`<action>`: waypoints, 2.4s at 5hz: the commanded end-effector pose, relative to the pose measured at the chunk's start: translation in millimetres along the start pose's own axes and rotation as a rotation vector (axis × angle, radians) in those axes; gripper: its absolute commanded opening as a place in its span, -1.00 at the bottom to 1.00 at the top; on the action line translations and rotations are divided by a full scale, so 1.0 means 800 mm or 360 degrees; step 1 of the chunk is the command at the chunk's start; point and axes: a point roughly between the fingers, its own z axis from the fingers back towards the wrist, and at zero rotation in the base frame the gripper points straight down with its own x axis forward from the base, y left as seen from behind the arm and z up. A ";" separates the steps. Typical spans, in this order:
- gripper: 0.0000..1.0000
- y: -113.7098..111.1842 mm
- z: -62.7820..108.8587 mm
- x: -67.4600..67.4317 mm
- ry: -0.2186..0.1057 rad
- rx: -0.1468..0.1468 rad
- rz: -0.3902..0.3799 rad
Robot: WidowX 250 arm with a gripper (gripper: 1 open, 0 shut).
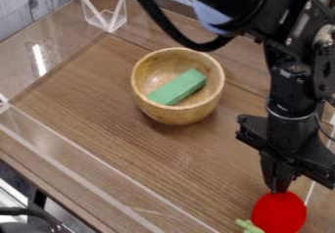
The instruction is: Move the red fruit to the right
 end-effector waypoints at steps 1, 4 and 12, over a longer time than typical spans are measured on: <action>-1.00 0.015 0.018 0.014 -0.0048 -0.0003 -0.0033; 1.00 0.018 0.008 0.029 -0.0011 0.0002 -0.0106; 1.00 -0.008 -0.008 0.011 -0.0002 0.0002 -0.0325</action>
